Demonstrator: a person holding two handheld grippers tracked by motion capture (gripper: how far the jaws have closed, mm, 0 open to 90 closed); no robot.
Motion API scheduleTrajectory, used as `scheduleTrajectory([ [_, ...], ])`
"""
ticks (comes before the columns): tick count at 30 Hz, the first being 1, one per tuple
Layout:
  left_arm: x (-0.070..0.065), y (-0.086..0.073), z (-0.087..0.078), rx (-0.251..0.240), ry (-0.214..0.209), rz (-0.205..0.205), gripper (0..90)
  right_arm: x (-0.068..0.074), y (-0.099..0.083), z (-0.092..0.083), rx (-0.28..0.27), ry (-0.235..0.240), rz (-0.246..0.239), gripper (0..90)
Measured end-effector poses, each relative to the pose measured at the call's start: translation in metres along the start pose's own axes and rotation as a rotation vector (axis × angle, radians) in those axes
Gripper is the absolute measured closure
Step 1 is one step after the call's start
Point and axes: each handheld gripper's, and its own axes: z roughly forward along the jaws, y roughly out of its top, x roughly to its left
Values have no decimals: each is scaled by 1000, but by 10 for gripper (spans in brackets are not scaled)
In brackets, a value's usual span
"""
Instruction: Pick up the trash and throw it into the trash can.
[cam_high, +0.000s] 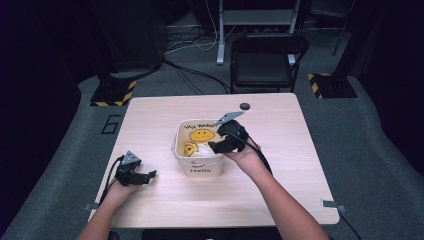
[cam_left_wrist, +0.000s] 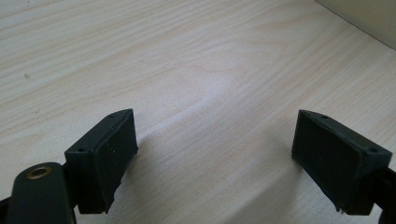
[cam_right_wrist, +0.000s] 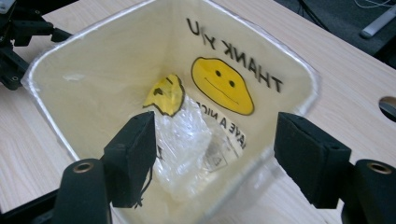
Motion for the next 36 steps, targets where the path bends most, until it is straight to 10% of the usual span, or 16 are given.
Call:
scheduleTrajectory([
  [20,0,0,0,0,1,-2,140,-29,-56,-43,-52,-64,88,289],
  [36,-1,0,0,-5,1,-7,140,-26,-107,-35,-53,-81,116,288],
])
